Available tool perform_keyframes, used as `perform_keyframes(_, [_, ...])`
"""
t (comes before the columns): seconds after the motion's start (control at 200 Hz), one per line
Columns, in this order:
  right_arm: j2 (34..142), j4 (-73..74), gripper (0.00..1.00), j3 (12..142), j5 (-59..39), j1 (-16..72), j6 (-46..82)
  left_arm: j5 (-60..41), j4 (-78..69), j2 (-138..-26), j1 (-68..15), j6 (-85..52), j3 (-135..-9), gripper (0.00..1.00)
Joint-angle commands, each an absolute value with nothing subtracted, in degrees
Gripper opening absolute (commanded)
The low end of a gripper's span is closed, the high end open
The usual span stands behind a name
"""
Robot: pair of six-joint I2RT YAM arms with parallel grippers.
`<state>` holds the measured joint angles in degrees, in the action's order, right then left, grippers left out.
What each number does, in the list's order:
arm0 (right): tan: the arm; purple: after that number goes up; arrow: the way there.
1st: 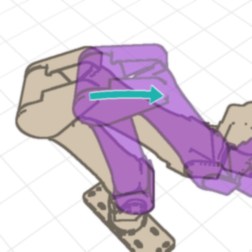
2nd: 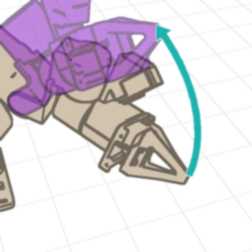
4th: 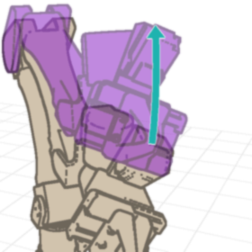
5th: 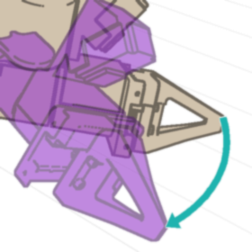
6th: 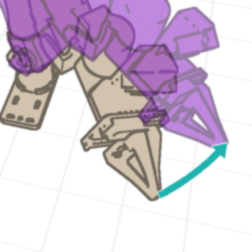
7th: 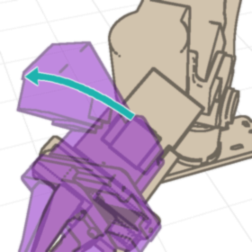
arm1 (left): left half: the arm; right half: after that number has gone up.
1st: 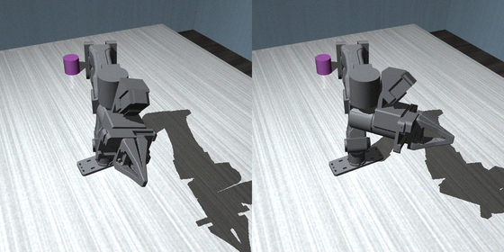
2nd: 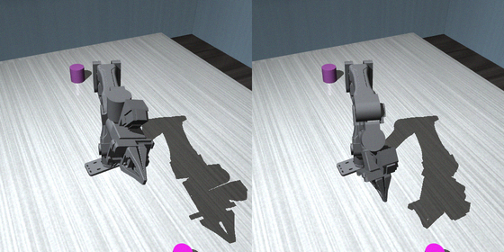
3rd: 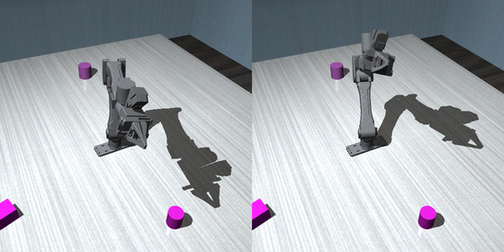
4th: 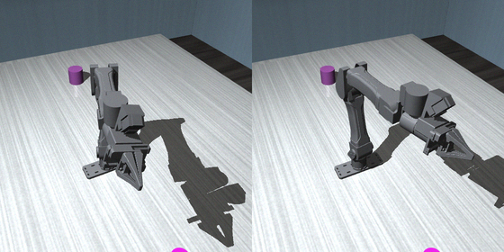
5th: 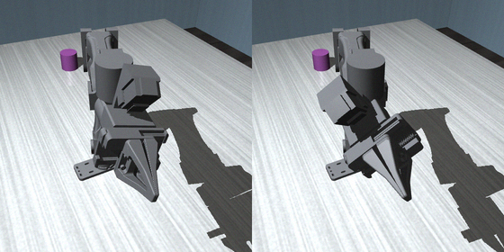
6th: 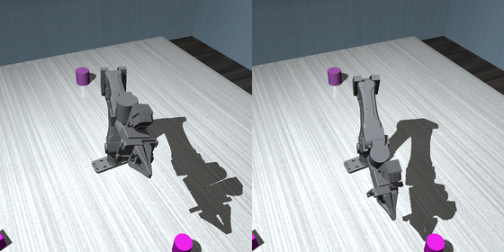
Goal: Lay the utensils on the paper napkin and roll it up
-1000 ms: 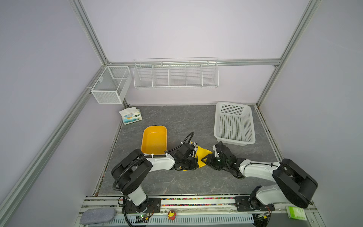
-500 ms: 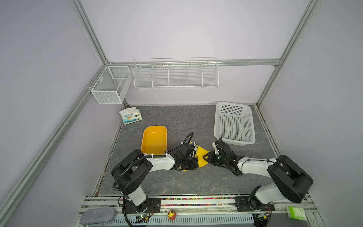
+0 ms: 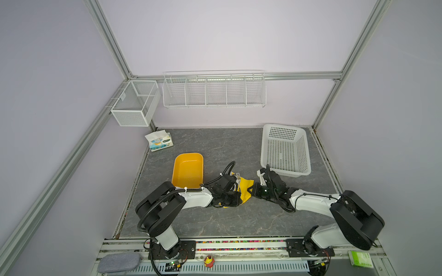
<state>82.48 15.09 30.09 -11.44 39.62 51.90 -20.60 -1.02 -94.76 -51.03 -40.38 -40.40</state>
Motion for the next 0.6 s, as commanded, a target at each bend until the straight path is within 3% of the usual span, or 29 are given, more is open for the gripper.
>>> perform_keyframes(0.0, [80.9,13.2,0.06,31.6,-11.0,40.8,48.4,-18.3,0.0,-95.5,-50.7,-41.8,-38.8,0.02])
perform_keyframes(0.595, [82.4,3.4,0.06,38.4,-6.8,47.0,38.5,-19.8,-6.2,-94.2,-49.4,-47.1,-35.5,0.03])
